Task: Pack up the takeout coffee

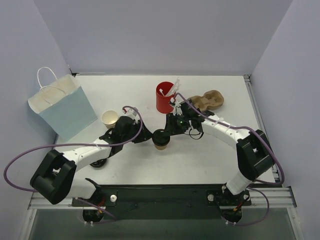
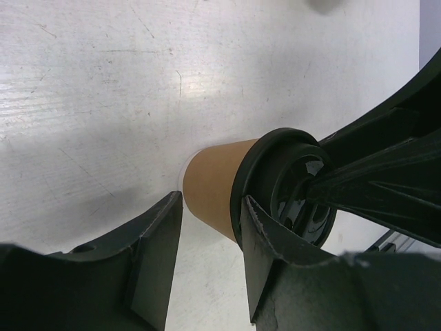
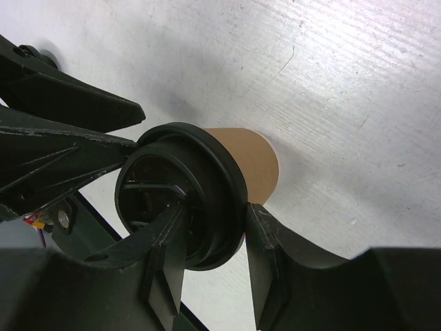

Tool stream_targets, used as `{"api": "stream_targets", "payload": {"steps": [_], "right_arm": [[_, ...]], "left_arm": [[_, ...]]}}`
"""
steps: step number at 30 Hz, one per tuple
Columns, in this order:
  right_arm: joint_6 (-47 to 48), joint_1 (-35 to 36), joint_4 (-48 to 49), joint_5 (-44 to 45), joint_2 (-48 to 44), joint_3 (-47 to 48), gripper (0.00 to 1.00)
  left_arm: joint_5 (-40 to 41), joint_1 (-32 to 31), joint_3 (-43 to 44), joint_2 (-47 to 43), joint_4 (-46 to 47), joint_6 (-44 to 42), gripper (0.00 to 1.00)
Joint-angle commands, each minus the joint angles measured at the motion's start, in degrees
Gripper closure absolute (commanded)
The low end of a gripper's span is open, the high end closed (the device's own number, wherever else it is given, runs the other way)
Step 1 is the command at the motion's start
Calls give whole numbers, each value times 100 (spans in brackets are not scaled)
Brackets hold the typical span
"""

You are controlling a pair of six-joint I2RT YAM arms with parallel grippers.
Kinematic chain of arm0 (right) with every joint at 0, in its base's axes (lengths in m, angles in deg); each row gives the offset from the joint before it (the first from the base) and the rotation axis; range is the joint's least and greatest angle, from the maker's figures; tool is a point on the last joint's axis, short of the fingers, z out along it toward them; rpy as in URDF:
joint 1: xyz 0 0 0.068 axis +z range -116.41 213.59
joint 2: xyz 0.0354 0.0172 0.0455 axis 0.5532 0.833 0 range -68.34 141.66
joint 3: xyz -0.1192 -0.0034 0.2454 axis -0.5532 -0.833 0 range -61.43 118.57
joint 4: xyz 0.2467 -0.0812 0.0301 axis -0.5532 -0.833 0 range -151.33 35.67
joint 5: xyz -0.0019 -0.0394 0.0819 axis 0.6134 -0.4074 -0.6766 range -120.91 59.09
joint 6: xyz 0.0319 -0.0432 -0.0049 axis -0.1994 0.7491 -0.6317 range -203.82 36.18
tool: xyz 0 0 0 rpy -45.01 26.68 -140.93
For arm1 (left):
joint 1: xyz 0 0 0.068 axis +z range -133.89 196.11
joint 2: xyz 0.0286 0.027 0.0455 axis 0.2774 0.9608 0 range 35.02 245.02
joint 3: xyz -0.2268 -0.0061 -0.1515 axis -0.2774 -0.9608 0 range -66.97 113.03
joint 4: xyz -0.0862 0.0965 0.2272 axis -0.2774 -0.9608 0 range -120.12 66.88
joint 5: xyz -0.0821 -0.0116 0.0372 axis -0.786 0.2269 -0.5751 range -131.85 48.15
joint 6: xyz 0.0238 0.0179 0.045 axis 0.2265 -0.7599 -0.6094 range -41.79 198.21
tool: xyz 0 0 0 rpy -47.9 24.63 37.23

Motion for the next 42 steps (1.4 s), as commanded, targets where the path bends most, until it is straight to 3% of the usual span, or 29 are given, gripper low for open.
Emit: {"api": "stream_targets", "payload": {"steps": [1, 7, 13, 17, 24, 33, 42], "right_arm": [[225, 76, -651, 737, 498, -607, 74], [366, 102, -703, 579, 367, -501, 75], [252, 102, -914, 342, 253, -185, 75], [-213, 111, -940, 253, 147, -71, 75], [-1241, 313, -598, 649, -72, -351, 74], [-2243, 410, -53, 974, -582, -738, 67], [-1937, 331, -316, 781, -1004, -528, 53]], "left_arm": [[1226, -153, -621, 433, -1441, -33, 52], [716, -153, -402, -217, -1458, -85, 52], [400, -110, 616, -666, -2108, -427, 47], [154, -127, 1057, -842, -2153, -578, 45], [-206, -267, 820, -1097, -1626, -420, 44], [-67, -478, 714, -633, -1388, -489, 44], [338, -602, 837, -158, -1467, -692, 47]]}}
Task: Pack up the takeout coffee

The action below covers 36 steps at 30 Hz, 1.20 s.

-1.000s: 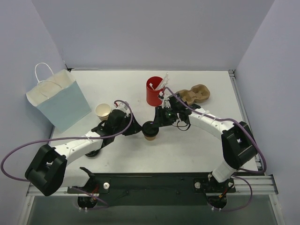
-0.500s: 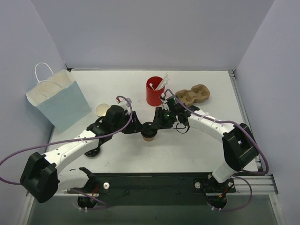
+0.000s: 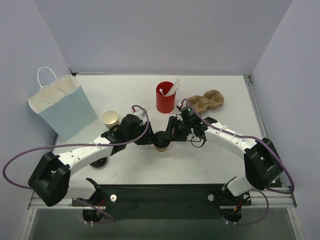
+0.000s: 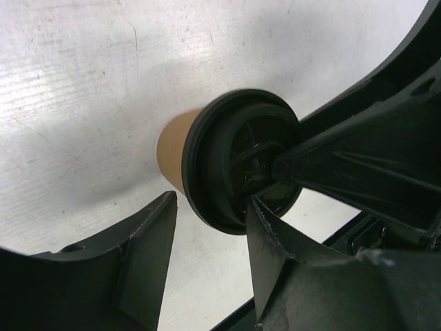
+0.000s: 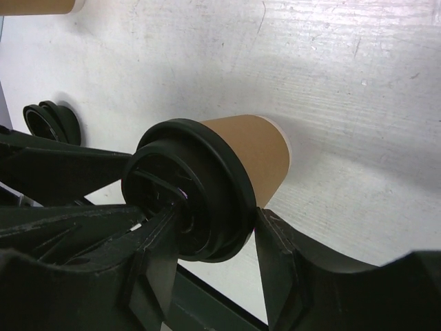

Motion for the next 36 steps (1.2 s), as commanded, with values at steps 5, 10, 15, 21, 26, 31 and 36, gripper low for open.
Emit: {"api": "stream_targets", "payload": {"steps": [5, 10, 15, 21, 26, 31, 36], "right_arm": [[526, -287, -715, -181, -321, 262, 53], [860, -472, -856, -507, -303, 429, 53], [1097, -612, -900, -700, -277, 473, 55], [1370, -665, -874, -955, -22, 658, 58], [1362, -788, -689, -999, 259, 474, 64], [1177, -911, -128, -718, 224, -519, 69], [1010, -920, 137, -499, 154, -959, 71]], "left_arm": [[465, -40, 221, 324, -180, -516, 50], [395, -31, 274, 438, -216, -701, 50], [298, -57, 274, 517, -145, -745, 50], [334, -110, 283, 614, -119, -745, 51], [483, -137, 204, 649, -128, -657, 51], [641, -137, -243, 623, 21, -508, 51], [905, -145, -578, 737, 197, -402, 54]]}}
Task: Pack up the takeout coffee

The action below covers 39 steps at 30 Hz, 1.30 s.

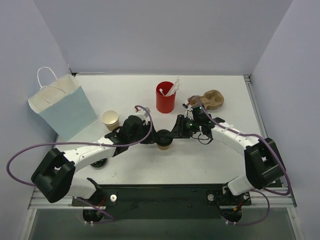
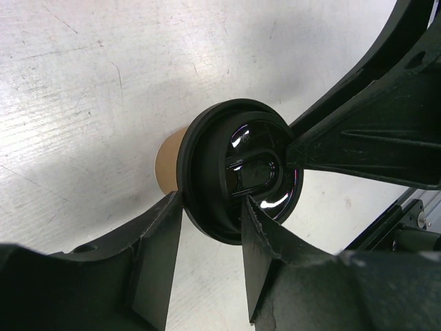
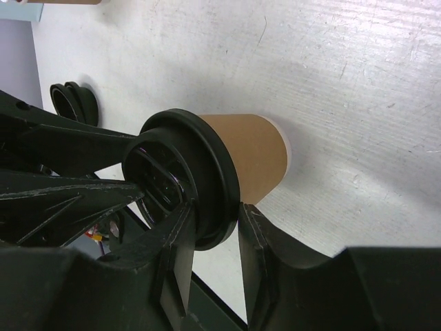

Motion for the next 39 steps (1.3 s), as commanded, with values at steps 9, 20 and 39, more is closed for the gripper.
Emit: {"api": "stream_targets", "payload": {"steps": [9, 20, 39], "right_arm": [[-7, -17, -526, 730, -44, -389, 71], [415, 0, -1960, 1002, -687, 1237, 42], [1478, 1968, -2963, 3701, 410, 2872, 6]], "left_arm": [[481, -6, -180, 107, -851, -96, 54], [-65, 47, 2457, -191, -2372, -632, 33], [1912, 153, 190, -4356, -3683, -1836, 3]]}}
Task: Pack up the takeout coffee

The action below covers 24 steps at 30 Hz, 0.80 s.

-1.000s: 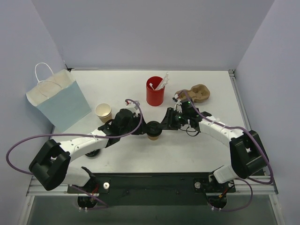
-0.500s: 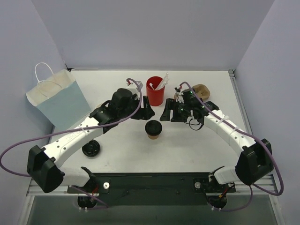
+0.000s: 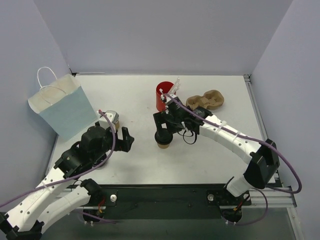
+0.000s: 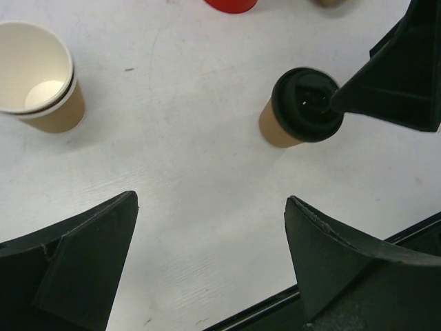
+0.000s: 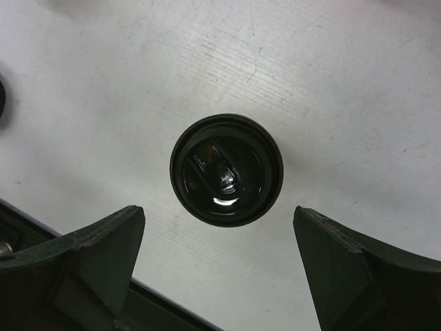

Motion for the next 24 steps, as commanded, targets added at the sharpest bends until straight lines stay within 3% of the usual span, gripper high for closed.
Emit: {"api": "stream_targets", "payload": {"steps": [1, 13, 24], "right_arm": [[379, 211, -384, 577, 504, 520, 6], [388, 440, -568, 815, 1288, 970, 7], [230, 563, -665, 1017, 1771, 768, 17]], "left_arm": [[341, 15, -345, -636, -101, -398, 3], [508, 33, -389, -971, -144, -477, 3], [569, 32, -407, -1059, -153, -460, 3]]}}
